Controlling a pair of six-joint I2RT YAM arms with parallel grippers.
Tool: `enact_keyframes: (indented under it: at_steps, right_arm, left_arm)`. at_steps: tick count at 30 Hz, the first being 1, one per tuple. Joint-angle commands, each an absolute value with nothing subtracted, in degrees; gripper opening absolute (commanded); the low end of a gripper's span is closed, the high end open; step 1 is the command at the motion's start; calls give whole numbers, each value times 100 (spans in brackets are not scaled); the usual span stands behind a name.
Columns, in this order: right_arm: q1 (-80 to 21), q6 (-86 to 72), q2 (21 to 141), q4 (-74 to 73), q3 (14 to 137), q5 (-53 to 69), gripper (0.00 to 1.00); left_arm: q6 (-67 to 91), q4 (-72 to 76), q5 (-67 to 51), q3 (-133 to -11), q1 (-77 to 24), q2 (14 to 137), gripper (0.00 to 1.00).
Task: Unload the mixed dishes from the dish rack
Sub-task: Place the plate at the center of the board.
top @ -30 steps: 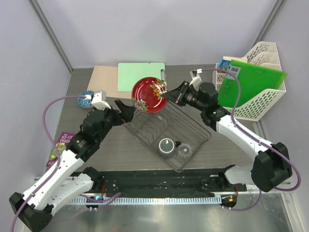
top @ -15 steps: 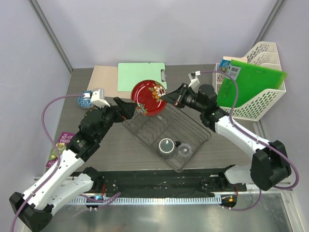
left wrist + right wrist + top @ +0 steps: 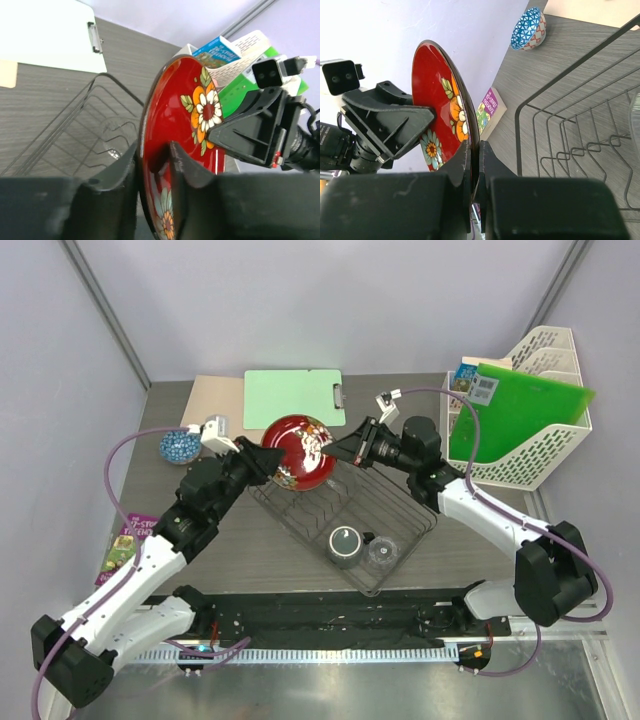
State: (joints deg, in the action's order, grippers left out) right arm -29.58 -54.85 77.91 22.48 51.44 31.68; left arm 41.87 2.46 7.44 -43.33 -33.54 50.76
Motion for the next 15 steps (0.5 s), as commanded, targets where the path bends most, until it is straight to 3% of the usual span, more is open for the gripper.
enact_keyframes:
  at_steps: [1, 3, 7, 9, 10, 12, 13, 15]
  right_arm:
    - [-2988, -5599, 7559, 2936, 5247, 3401, 1]
    - [-2979, -5581, 7559, 2953, 5212, 3375, 1]
    - [-2980, -5494, 7576, 2883, 5168, 3244, 2]
    - [-2988, -5458, 7602, 2857, 5159, 3269, 9]
    - [-2988, -5423, 7603, 2848, 5168, 3278, 27]
    - [-2997, -5379, 7585, 2743, 5185, 3235, 51]
    - [-2988, -5231, 7550, 2525, 5203, 3173, 69]
    - [-2997, -5002, 7366, 2225, 5255, 2858, 79]
  left_arm:
    - [4245, 633, 677, -4263, -3226, 5045, 19]
    - [4254, 633, 459, -4271, -3138, 5062, 0]
    - [4359, 650, 37, -4350, -2927, 5211, 0]
    - [4455, 598, -139, -4438, -2822, 5369, 0]
    - [4491, 519, -315, -4534, -2786, 5457, 0]
    - [4640, 448, -491, -4649, -2690, 5598, 0]
    - [4702, 509, -684, -4676, -2585, 5720, 0]
    - [4851, 606, -887, -4720, -2470, 5818, 0]
